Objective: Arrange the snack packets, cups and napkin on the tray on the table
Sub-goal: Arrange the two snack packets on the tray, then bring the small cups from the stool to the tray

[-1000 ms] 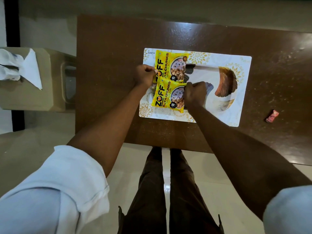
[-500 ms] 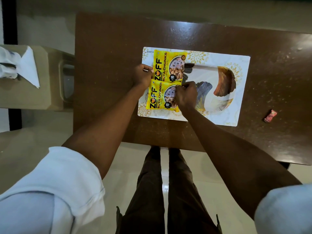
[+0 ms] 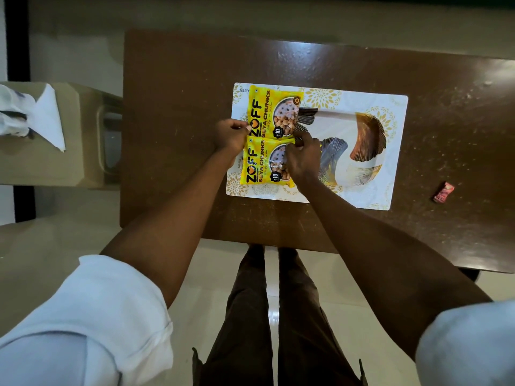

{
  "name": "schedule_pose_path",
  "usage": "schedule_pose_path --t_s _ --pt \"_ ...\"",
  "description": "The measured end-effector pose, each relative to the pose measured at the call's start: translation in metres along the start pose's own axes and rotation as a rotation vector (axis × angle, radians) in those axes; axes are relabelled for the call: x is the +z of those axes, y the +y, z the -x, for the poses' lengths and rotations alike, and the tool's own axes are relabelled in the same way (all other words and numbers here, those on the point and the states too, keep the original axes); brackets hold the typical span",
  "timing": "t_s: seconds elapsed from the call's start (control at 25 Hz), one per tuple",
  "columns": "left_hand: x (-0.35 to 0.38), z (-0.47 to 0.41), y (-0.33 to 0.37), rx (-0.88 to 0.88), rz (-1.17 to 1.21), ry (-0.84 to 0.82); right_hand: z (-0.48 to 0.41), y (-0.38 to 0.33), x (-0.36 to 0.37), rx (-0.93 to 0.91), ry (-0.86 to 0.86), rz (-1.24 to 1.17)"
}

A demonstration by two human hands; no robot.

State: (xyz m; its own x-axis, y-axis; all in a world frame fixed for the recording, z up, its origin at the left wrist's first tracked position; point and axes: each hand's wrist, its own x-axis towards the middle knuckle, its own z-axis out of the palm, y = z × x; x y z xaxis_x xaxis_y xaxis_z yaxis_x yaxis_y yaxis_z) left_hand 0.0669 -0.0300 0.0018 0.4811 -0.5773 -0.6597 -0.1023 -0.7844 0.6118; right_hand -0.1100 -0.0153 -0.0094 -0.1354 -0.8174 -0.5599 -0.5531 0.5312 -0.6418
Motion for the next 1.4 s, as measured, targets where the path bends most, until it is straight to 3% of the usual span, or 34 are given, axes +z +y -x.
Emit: schedule_pose_path --t_s 0.48,0.56,0.68,0.8,1.0,1.16,1.4 --pt "-0.018 0.013 0.004 0.005 -0.01 0.005 0.004 -0.007 -0.028 -0.098 0.065 0.034" --pt "-0.031 0.024 0.015 0.089 -0.102 0.009 0.006 -0.022 -0.052 -0.172 0.084 0.081" --pt "-0.053 0.06 0.051 0.367 -0.37 0.019 0.019 -0.064 -0.088 -0.282 0.119 0.156" --pt "-0.1 0.102 0.099 0.563 -0.518 0.161 0.041 -0.131 -0.111 -0.39 0.147 0.196" --pt "-0.258 0.161 0.209 0.764 -0.628 0.389 0.082 -0.315 -0.163 -0.691 0.182 0.137" --pt "-0.387 0.24 0.263 0.769 -0.576 0.638 0.148 -0.461 -0.191 -0.894 0.249 0.101" --pt "-0.547 0.35 0.271 0.677 -0.557 0.884 0.305 -0.641 -0.189 -1.226 0.242 0.07"
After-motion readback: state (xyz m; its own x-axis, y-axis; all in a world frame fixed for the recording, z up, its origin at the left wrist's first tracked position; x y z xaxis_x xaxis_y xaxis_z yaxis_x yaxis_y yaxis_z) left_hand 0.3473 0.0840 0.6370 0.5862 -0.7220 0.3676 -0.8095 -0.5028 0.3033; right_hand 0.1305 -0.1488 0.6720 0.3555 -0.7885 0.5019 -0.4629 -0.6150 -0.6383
